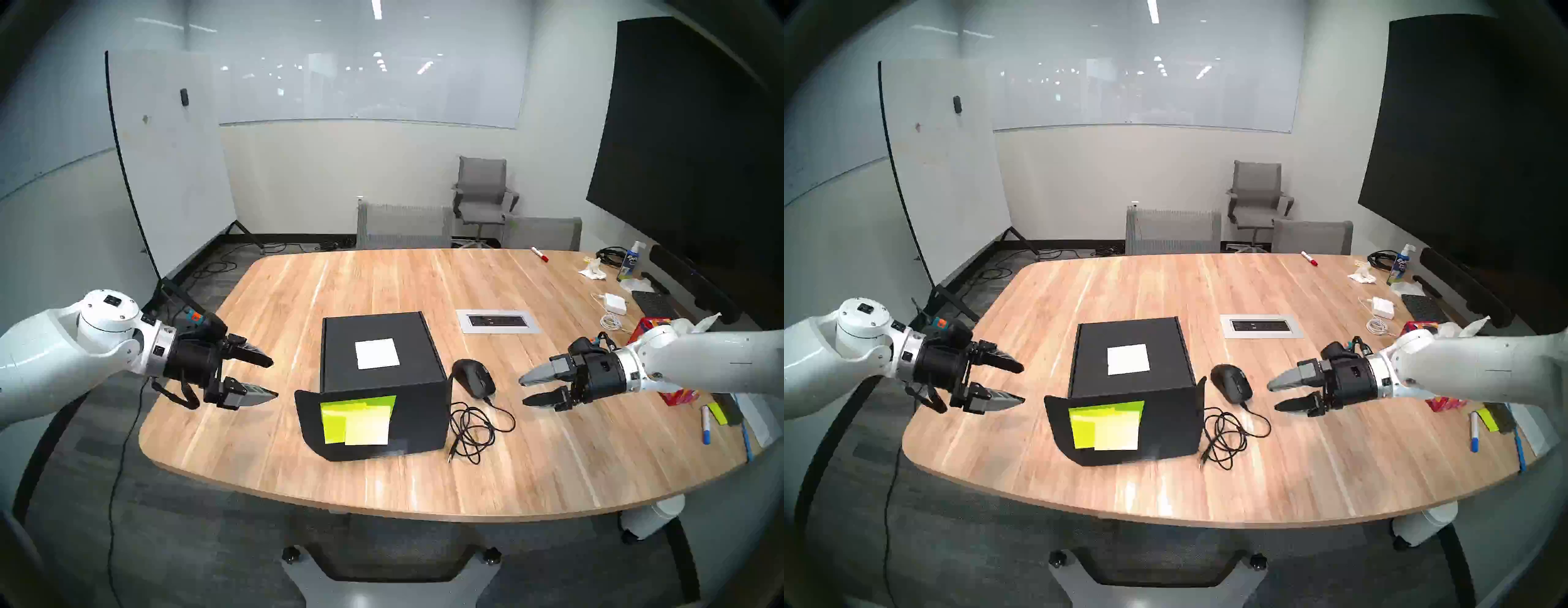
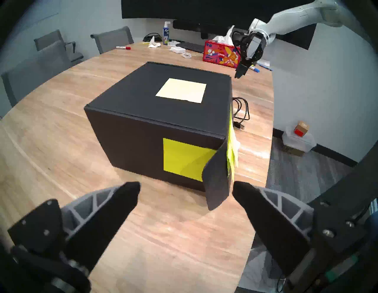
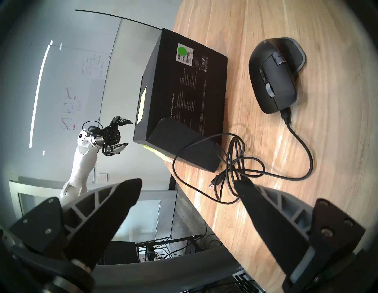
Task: Open the box and place the mouse inside
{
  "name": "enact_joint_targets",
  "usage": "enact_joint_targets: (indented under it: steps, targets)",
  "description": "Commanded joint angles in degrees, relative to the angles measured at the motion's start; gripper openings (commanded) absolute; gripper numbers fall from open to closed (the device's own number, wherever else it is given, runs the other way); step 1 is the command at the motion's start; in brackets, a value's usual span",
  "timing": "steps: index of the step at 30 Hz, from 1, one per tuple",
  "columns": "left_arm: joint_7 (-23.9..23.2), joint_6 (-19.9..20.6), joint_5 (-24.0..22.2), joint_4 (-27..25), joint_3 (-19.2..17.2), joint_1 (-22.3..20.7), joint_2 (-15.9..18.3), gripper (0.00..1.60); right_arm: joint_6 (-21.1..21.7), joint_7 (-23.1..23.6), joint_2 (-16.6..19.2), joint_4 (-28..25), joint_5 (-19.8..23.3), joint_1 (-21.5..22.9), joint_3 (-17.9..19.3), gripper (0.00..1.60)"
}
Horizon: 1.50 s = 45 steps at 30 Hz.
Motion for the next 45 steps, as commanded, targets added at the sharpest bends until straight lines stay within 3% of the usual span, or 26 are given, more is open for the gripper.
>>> enact_joint_targets:
  steps: [1, 24, 45]
  targets:
    - [-0.37, 0.55, 0.30, 0.78, -0.52, -0.93, -1.45, 1.60, 0.10, 0.44, 0.07, 0.12, 0.18, 0.81, 0.58, 1.60]
    - [-0.83, -0.52, 0.62, -3.50, 1.08, 0.93, 1.36, 1.60, 0.13, 0.43, 0.09, 0.12, 0.15, 0.77, 0.64, 1.60]
    - [2.95, -0.37, 1.33, -7.26, 2.28, 1.40, 1.49, 1.60, 0.14, 0.42, 0.10, 0.12, 0.13, 0.75, 0.68, 1.60]
